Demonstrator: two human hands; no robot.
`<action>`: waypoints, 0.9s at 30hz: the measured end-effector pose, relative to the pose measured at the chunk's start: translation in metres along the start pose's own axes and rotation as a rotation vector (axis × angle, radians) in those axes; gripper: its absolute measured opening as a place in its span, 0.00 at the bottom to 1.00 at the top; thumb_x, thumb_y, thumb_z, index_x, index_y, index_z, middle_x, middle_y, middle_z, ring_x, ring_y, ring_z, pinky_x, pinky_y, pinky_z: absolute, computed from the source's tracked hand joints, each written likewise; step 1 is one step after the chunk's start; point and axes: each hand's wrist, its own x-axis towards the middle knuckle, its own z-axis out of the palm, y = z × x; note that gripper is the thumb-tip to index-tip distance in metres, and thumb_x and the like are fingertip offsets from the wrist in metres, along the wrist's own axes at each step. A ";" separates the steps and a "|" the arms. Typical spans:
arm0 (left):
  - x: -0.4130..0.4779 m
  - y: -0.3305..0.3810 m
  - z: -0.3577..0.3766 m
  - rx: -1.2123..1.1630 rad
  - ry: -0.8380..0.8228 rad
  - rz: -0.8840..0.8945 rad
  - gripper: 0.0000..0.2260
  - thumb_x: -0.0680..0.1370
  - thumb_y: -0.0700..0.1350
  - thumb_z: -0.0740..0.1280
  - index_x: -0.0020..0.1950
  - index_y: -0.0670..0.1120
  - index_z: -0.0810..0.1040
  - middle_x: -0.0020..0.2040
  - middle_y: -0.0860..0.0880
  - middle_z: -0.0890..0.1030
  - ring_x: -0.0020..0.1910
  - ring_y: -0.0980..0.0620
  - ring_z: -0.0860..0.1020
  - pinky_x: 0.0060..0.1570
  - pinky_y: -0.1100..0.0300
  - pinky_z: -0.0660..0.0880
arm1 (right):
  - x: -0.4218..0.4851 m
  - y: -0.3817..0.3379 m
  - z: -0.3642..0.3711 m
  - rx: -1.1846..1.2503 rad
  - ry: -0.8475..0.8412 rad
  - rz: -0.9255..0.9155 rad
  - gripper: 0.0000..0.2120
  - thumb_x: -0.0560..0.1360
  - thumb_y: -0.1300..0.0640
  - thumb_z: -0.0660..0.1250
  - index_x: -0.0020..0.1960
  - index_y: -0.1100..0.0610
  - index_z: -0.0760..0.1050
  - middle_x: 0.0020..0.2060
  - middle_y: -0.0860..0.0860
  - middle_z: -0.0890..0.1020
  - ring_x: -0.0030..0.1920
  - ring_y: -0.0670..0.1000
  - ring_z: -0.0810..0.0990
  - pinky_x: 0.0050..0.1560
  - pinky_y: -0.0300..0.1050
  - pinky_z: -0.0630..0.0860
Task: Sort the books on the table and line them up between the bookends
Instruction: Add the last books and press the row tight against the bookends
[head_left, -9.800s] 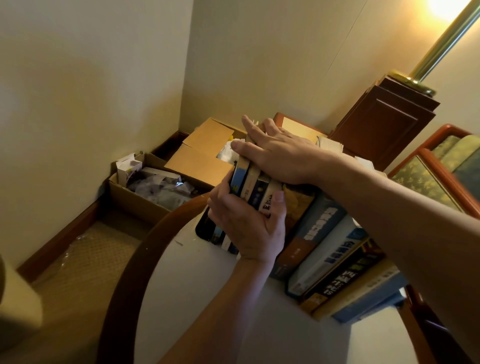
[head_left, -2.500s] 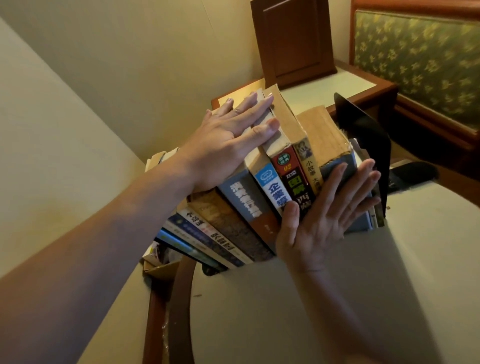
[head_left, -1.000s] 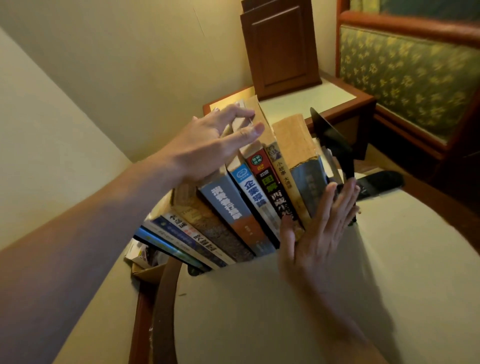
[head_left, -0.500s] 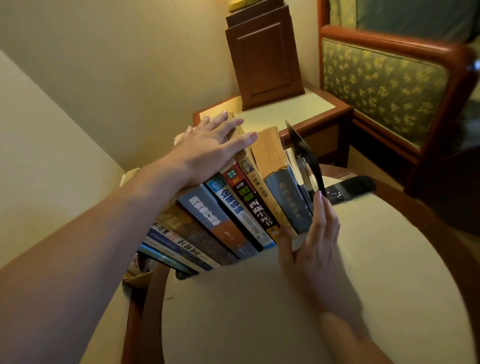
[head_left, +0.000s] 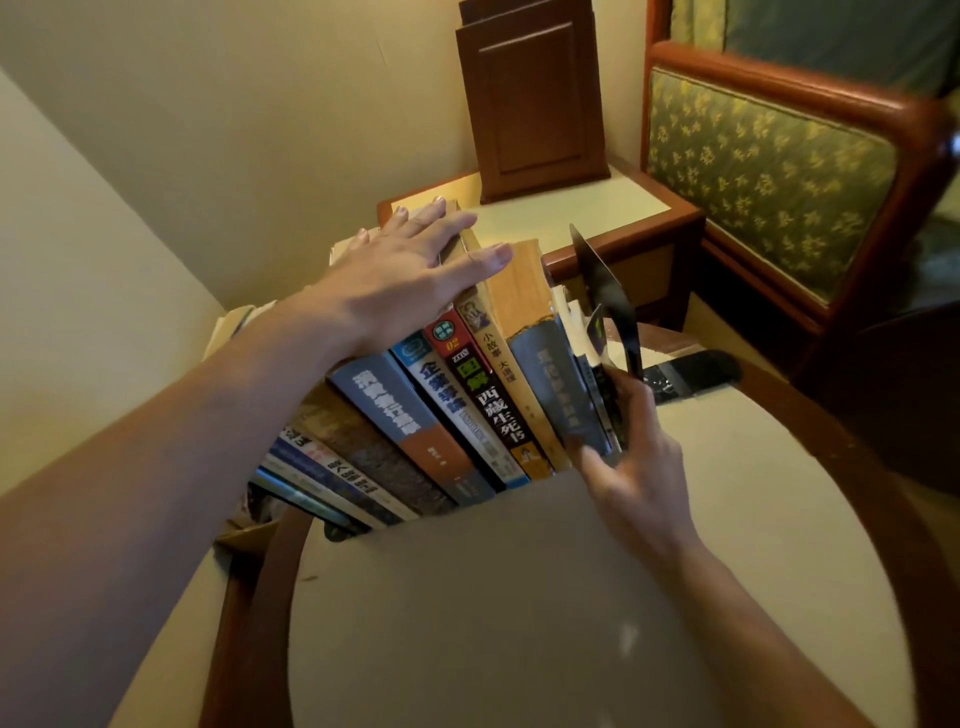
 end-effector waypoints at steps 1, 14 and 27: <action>0.000 0.000 0.000 0.002 -0.003 -0.001 0.41 0.70 0.77 0.43 0.81 0.63 0.50 0.83 0.57 0.45 0.81 0.53 0.42 0.78 0.42 0.39 | 0.001 0.002 -0.002 -0.002 -0.010 -0.007 0.33 0.73 0.58 0.72 0.74 0.46 0.64 0.61 0.40 0.76 0.57 0.31 0.76 0.52 0.31 0.75; -0.018 -0.005 0.002 -0.291 0.377 -0.162 0.27 0.84 0.63 0.48 0.75 0.49 0.70 0.73 0.46 0.73 0.72 0.44 0.69 0.58 0.56 0.65 | -0.005 -0.032 -0.024 -0.533 0.059 -0.370 0.32 0.78 0.59 0.67 0.80 0.53 0.60 0.73 0.60 0.71 0.58 0.59 0.81 0.45 0.49 0.83; -0.060 -0.046 0.014 -0.222 0.122 -0.104 0.35 0.77 0.69 0.48 0.82 0.58 0.49 0.82 0.59 0.45 0.81 0.49 0.41 0.77 0.41 0.37 | 0.006 -0.059 -0.037 -0.780 0.032 -0.497 0.17 0.76 0.60 0.71 0.64 0.62 0.79 0.55 0.59 0.85 0.50 0.57 0.85 0.41 0.51 0.84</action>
